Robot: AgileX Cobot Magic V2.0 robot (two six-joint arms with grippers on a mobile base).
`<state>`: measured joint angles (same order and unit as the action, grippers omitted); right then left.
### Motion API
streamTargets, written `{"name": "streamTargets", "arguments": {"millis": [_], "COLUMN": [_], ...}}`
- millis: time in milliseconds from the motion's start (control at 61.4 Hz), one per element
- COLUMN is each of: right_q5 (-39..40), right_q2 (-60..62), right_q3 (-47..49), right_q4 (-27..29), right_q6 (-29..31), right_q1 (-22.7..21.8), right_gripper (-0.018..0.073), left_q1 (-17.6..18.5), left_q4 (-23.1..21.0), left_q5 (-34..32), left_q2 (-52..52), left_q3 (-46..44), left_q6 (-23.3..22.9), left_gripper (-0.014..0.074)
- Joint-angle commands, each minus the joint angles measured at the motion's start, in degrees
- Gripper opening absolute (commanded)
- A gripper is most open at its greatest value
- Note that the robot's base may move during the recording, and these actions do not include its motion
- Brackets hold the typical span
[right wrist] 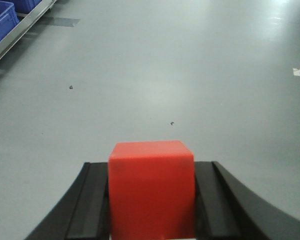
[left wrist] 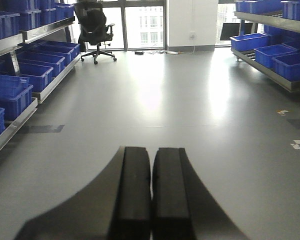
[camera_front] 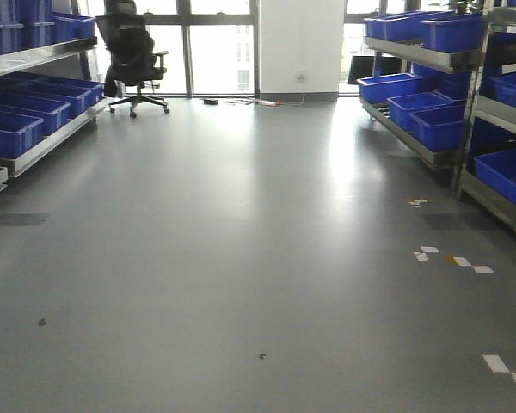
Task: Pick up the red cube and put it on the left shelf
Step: 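Drive the base to the shelving rack while holding the red cube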
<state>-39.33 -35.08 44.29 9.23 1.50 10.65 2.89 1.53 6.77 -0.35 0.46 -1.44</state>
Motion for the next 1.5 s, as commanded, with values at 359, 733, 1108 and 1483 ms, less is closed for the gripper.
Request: {"name": "streamTargets", "arguments": {"millis": [359, 733, 1108, 1483], "right_q5": [4.3, 4.3, 4.2, 4.2], "right_q2": [-0.1, -0.1, -0.1, -0.1], "right_q3": [1.6, 1.6, 1.6, 1.6], "right_q4": [0.3, 0.3, 0.3, 0.3], "right_q6": [0.4, 0.4, 0.4, 0.4], "right_q1": [0.1, 0.1, 0.1, 0.1], "right_gripper": [0.0029, 0.0029, 0.0029, 0.0029], "left_q1": [0.0, 0.0, 0.0, 0.0], "left_q4": [-0.1, -0.1, -0.1, -0.1], "left_q5": [-4.8, -4.8, -4.8, -4.8], "left_q2": [-0.9, -0.9, -0.9, -0.9], "left_q3": [1.4, 1.4, 1.4, 1.4], "left_q6": [0.0, 0.0, 0.0, 0.0], "left_gripper": [0.0102, 0.0102, 0.0102, 0.0102]}}
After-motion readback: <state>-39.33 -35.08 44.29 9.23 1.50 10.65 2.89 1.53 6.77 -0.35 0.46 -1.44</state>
